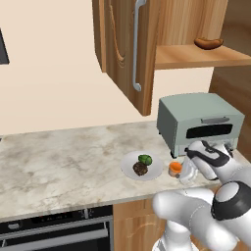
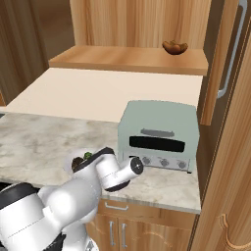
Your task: Pick the avocado and bread from the counter and place them on the plate. Then pick the jam from the cabinet and place it next to the plate. Lastly close the cabinet door.
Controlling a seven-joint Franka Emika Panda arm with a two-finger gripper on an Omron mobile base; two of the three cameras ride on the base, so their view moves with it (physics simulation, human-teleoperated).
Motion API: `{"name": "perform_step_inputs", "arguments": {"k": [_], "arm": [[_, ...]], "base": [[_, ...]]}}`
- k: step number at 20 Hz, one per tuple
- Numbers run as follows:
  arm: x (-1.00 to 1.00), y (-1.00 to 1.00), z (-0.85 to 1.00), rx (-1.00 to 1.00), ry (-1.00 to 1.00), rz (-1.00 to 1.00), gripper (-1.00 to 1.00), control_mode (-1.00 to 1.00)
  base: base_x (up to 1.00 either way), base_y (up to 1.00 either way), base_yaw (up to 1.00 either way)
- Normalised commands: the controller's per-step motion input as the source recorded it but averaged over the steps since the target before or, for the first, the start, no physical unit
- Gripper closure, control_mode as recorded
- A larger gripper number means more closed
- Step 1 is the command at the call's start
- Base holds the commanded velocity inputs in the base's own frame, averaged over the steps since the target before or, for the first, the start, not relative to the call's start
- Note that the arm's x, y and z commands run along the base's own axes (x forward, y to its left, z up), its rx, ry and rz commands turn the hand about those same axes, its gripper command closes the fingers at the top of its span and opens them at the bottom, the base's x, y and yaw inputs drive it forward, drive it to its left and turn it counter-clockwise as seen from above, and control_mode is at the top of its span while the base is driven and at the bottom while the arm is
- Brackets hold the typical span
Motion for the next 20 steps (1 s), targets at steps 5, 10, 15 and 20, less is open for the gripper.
{"name": "perform_step_inputs", "arguments": {"k": [5, 10, 15, 20], "arm": [[0.19, 0.00, -0.17, 0.00, 0.00, 0.00, 1.00, -1.00], [0.20, 0.00, -0.19, 0.00, 0.00, 0.00, 1.00, -1.00], [0.16, 0.13, -0.23, 0.00, 0.00, 0.00, 1.00, -1.00], [0.03, 0.27, -0.15, 0.00, 0.00, 0.00, -1.00, -1.00]], "base": [[0.00, 0.00, 0.00], [0.00, 0.00, 0.00], [0.00, 0.00, 0.00], [0.00, 0.00, 0.00]]}}
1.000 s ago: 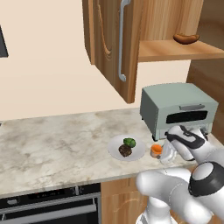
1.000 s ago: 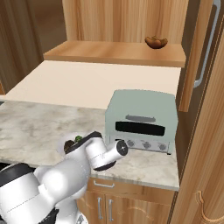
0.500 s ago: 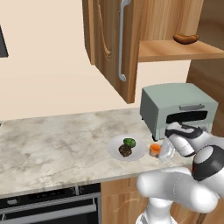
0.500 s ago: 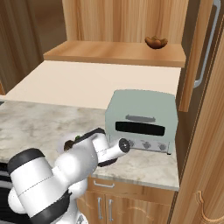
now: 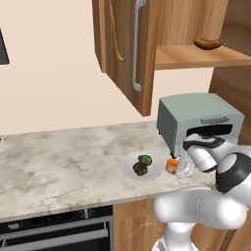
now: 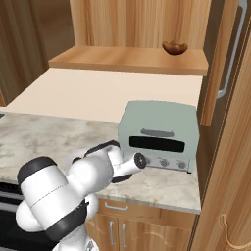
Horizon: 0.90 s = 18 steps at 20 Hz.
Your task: Pick the avocado and bread from the counter and place them on the plate. Then pick the jam from the cabinet and place it next to the plate. Lastly close the cabinet door.
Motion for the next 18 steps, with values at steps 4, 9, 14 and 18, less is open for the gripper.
{"name": "perform_step_inputs", "arguments": {"k": [4, 9, 14, 18], "arm": [[-0.35, 0.00, 0.00, 0.00, -0.03, -0.02, -1.00, -1.00], [-0.25, 0.00, 0.14, 0.00, -0.09, -0.01, -1.00, -1.00], [-0.31, 0.00, 0.38, 0.00, -0.03, -0.03, -1.00, -1.00], [-0.53, 0.01, 0.56, 0.00, -0.02, -0.07, -1.00, -1.00]], "base": [[0.00, 0.00, 0.00], [0.00, 0.00, 0.00], [0.00, 0.00, 0.00], [0.00, 0.00, 0.00]]}}
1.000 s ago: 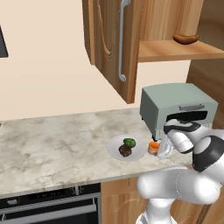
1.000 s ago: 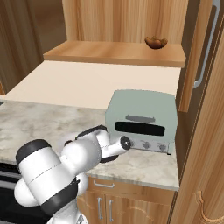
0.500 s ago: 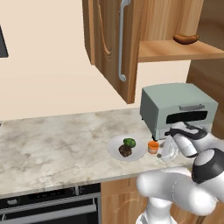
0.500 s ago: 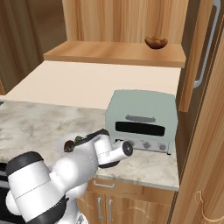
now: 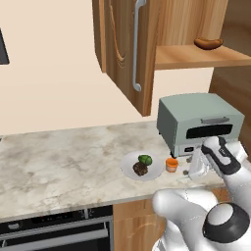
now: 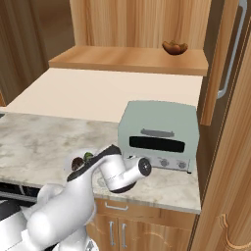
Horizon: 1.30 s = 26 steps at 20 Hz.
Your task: Pick the avocado and bread from the counter and place them on the plate. Then pick the jam from the cabinet and place it next to the plate. Lastly close the cabinet door.
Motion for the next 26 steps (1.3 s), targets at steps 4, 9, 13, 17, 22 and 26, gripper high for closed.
{"name": "perform_step_inputs", "arguments": {"k": [4, 9, 13, 17, 22, 26], "arm": [[-0.64, 0.16, 0.56, 0.00, -0.04, -0.09, -1.00, -1.00], [-0.53, 0.46, 0.48, -0.01, -0.06, -0.14, -1.00, -1.00], [-0.22, 0.54, 0.53, -0.04, -0.06, -0.15, -1.00, -1.00], [-0.17, 0.35, 0.69, -0.01, -0.09, -0.13, -1.00, -1.00], [-0.31, 0.21, 0.76, -0.03, -0.12, -0.08, -1.00, -1.00], [-0.38, 0.20, 0.68, -0.07, -0.10, -0.08, -1.00, -1.00]], "base": [[0.00, 0.00, 0.00], [0.00, 0.00, 0.00], [0.00, 0.00, 0.00], [0.00, 0.00, 0.00], [0.00, 0.00, 0.00], [0.00, 0.00, 0.00]]}}
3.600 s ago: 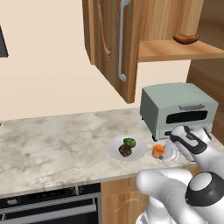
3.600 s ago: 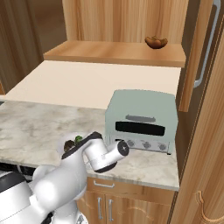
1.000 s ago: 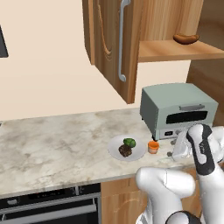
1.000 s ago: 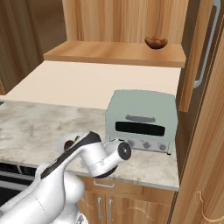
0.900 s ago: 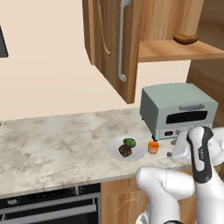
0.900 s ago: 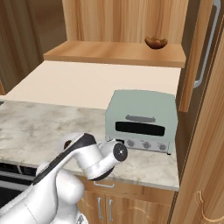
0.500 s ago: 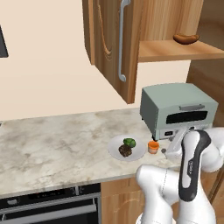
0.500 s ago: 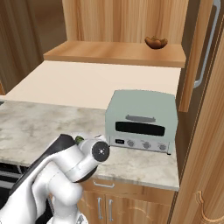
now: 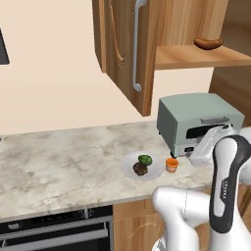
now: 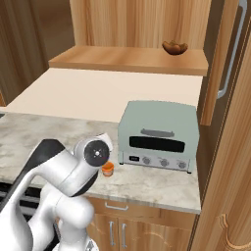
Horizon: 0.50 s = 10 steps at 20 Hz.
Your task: Pick the avocado and bread from the counter and place them on the plate. Then pick the jam from the cabinet and place it next to the plate. Lastly close the cabinet door.
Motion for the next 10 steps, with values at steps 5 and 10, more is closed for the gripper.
{"name": "perform_step_inputs", "arguments": {"k": [5, 10], "arm": [[-0.47, 0.21, 0.49, -0.13, -0.01, -0.14, -1.00, -1.00], [-0.49, 0.25, 0.26, -0.23, 0.00, -0.15, -1.00, -1.00]], "base": [[0.00, 0.00, 0.00], [0.00, 0.00, 0.00]]}}
